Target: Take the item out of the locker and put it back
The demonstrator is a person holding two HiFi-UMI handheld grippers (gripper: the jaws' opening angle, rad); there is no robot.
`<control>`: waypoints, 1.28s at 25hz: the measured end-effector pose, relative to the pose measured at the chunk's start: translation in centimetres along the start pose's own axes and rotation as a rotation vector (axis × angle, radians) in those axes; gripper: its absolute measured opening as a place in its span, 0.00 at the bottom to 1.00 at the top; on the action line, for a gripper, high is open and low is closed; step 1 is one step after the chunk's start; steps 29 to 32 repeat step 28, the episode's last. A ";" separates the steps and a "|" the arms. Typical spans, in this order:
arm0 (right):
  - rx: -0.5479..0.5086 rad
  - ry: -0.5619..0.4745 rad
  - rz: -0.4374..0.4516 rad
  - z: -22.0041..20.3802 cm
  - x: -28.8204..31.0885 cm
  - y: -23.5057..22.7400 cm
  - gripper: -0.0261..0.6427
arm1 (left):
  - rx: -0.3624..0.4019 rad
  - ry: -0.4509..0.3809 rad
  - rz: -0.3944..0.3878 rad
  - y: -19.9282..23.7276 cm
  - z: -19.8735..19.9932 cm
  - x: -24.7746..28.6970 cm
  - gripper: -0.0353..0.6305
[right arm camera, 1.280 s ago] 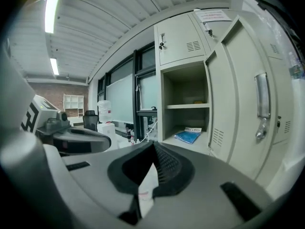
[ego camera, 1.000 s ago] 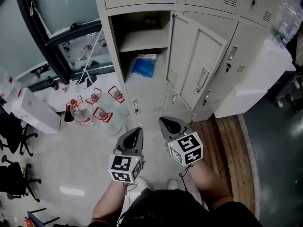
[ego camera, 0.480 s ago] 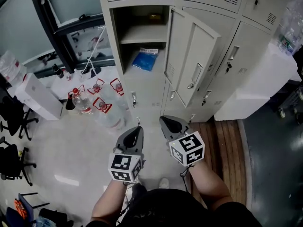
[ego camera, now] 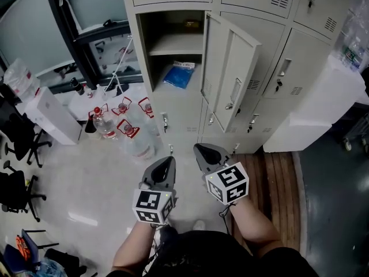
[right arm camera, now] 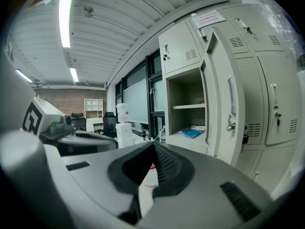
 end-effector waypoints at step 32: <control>-0.014 -0.018 0.008 0.2 -1.6 0.6 0.04 | 0.006 0.002 -0.019 -1.8 0.0 -0.6 0.06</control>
Point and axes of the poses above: the fingertips, and each gripper's own axes: x forward along the fingers, y to its left, z out of its top, the point moved 10 cm from there along -x, backward along the fingers, and after that the axes turned 3 degrees about -z, right-handed, at the moved point
